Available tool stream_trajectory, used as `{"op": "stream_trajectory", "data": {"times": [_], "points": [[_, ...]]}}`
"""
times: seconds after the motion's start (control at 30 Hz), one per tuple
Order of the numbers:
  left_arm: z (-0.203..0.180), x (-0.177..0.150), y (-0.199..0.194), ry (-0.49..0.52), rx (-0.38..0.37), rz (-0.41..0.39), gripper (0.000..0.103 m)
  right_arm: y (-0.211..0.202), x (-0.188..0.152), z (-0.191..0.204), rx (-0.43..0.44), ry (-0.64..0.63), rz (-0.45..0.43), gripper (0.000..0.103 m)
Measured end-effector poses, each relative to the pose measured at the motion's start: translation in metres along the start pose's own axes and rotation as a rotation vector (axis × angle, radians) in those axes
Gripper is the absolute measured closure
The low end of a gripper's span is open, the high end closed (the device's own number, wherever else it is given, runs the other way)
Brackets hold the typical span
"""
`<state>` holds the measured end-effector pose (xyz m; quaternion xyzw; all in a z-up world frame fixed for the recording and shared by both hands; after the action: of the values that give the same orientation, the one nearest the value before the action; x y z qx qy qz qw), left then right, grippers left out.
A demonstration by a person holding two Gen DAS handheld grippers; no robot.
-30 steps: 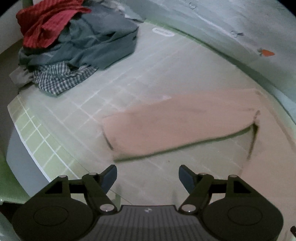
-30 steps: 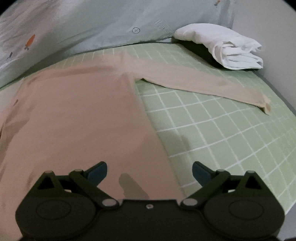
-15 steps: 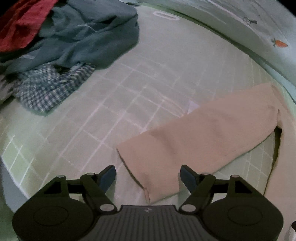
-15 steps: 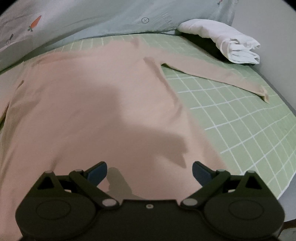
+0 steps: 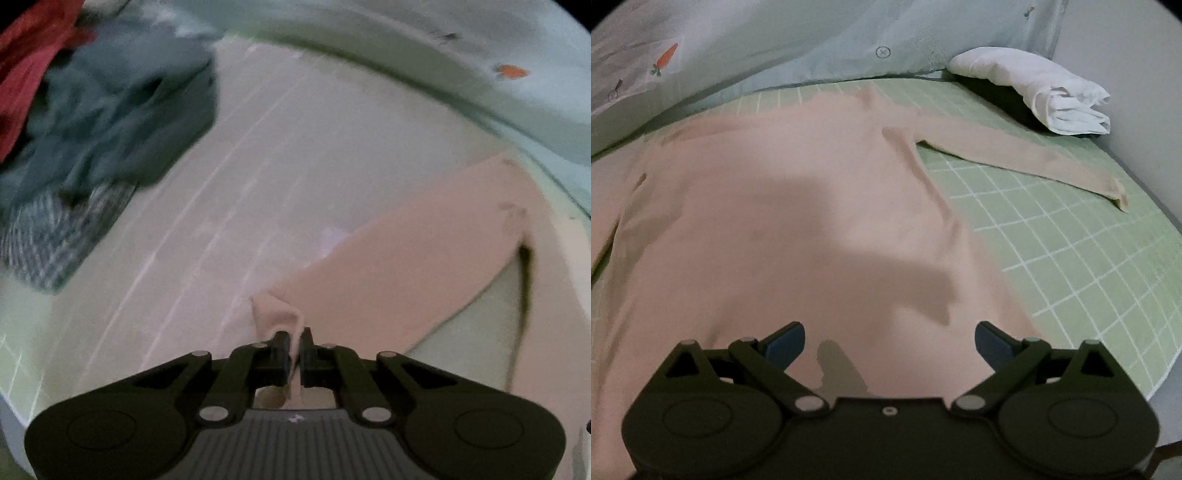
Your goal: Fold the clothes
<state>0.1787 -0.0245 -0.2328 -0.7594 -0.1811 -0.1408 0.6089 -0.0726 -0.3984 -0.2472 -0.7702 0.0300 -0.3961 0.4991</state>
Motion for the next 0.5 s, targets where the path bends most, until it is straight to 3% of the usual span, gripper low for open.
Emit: {"op": "stream_trajectory", "data": {"times": [0.1,0.27,0.47,0.5], "points": [[-0.031,-0.002,-0.011,0.016,-0.08,-0.009,0.098,0.002,0.002,-0.01,0.029,0.002,-0.01,0.003],[-0.121,-0.021,-0.038,0.131,-0.262,-0.009,0.098,0.0,0.002,-0.041,0.057,0.016,-0.036,0.003],[-0.261,-0.078,-0.099,0.439,-0.512,-0.061,0.098,-0.002,-0.001,-0.092,0.055,0.064,-0.058,0.003],[-0.277,-0.088,-0.105,0.465,-0.539,-0.061,0.093,-0.002,-0.001,-0.099,0.053,0.067,-0.064,0.003]]}}
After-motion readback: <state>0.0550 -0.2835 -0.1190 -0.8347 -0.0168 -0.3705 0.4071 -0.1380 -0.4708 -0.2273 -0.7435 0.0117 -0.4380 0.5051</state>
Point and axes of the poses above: each gripper's, at about its wrist camera, not at the fingertips, and y roughly the way its jaws point, z to its left, x to its top, the point moved 6 cm from there along y, roughly the way its jaws point, and after that the axes turned 11 degrees about -y, right-handed, at the moved point
